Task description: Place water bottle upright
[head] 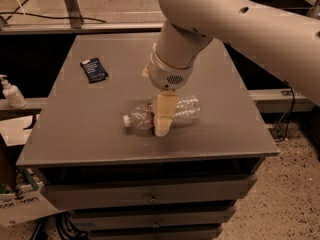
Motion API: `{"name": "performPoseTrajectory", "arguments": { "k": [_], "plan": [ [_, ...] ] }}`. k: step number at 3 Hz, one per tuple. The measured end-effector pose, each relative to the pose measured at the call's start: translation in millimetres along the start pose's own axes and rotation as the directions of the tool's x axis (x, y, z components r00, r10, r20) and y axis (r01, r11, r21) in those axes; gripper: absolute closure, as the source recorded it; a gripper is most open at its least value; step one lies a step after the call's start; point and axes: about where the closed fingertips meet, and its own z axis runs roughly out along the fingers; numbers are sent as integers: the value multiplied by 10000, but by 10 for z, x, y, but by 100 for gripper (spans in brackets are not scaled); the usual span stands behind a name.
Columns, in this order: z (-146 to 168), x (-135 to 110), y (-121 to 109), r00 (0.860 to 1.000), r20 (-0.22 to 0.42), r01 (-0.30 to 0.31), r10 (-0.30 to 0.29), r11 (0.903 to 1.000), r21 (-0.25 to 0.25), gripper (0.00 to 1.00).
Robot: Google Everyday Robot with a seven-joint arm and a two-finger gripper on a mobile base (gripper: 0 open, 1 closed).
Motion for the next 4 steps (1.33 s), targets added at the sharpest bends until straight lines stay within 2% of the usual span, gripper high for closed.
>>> {"name": "performPoseTrajectory", "arguments": {
  "k": [2,4],
  "plan": [
    [138,108,65,9984,-557,-148,139,9998,-147,0],
    [278,21,195,9972,-575,-492,475,9983,-298,0]
  ]
}}
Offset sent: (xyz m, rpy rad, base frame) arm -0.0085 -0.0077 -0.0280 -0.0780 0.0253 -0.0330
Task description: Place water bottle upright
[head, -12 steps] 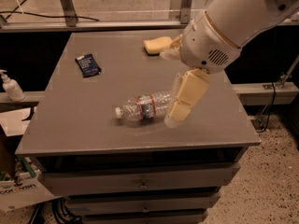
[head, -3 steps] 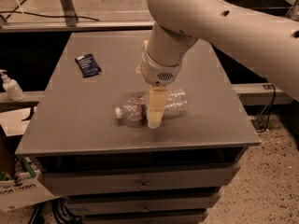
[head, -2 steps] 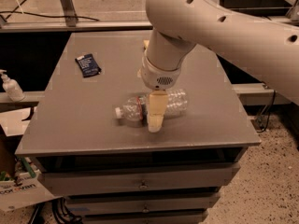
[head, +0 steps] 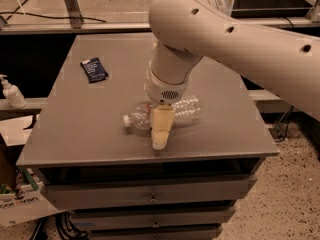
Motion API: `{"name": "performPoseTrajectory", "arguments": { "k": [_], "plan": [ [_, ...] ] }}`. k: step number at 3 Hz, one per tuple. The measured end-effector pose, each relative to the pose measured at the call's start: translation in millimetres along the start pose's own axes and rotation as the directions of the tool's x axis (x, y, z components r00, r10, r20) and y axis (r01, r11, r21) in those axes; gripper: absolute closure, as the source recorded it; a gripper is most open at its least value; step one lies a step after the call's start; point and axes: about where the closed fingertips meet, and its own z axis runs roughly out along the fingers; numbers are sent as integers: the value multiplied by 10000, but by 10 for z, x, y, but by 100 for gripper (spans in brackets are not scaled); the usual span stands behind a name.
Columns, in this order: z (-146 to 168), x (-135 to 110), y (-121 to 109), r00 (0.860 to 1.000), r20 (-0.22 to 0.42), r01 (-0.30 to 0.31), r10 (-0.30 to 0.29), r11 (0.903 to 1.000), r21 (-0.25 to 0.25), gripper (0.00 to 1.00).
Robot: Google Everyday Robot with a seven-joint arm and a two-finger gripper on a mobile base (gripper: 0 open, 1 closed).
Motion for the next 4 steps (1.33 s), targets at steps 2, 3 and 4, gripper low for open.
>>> {"name": "performPoseTrajectory", "arguments": {
  "k": [2,3,4],
  "plan": [
    [36,-43,-21,9992,-120,-383,382,9993,-39,39],
    [48,-36,-21,9983,-222,-546,544,9985,-96,62],
    [13,-38,-49,9975,-273,-650,647,9978,-92,85]
  ]
}}
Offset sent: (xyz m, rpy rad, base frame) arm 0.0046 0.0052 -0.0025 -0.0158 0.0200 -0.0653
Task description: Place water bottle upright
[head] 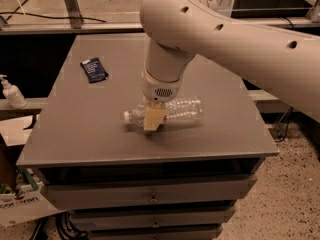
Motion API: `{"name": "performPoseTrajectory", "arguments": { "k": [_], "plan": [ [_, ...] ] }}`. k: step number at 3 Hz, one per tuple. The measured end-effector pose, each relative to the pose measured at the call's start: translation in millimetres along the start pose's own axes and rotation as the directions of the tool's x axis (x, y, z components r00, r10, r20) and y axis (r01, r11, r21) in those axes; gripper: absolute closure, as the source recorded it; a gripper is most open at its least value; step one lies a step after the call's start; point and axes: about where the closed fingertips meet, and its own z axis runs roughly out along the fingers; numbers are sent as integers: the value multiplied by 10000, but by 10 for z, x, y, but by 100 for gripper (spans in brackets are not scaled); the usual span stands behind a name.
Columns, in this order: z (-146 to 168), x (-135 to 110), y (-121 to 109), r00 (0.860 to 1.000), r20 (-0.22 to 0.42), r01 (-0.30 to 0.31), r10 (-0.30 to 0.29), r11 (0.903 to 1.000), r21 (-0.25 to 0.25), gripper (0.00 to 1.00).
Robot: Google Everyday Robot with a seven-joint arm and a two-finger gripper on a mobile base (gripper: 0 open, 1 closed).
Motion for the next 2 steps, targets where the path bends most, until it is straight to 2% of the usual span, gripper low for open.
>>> {"name": "performPoseTrajectory", "arguments": {
  "k": [1,2],
  "plan": [
    [-166,-123,-57,9977,672,-70,66,10000,57,100],
    [-433,-386,-128,9823,1866,121,-157,9997,206,100]
  ]
}}
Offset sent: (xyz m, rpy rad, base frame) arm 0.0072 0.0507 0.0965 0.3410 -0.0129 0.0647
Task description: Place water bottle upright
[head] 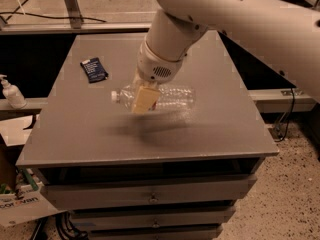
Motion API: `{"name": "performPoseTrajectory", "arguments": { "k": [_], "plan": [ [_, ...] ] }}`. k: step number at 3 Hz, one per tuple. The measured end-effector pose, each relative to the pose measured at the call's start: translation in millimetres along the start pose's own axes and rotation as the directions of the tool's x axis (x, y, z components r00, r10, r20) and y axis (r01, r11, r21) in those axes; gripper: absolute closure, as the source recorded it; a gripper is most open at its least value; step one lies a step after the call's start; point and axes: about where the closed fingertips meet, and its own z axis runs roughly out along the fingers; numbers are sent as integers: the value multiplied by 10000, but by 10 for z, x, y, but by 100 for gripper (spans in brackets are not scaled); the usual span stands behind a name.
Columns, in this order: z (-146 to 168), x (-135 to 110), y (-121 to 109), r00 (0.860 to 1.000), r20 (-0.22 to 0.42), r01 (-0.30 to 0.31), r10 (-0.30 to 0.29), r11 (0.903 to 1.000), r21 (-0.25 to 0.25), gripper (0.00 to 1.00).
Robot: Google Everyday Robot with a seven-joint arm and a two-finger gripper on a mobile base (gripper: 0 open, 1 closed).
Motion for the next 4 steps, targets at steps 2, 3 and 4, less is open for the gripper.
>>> {"name": "performPoseTrajectory", "arguments": {
  "k": [2,3,4],
  "plan": [
    [-417,-484,-108,9581,2852,195,-263,9995,266,100],
    [-615,-557,-166,8898,4562,-200,79,9996,217,100],
    [-741,-533,-210,7896,6101,-799,662,9968,-48,100]
  ]
}}
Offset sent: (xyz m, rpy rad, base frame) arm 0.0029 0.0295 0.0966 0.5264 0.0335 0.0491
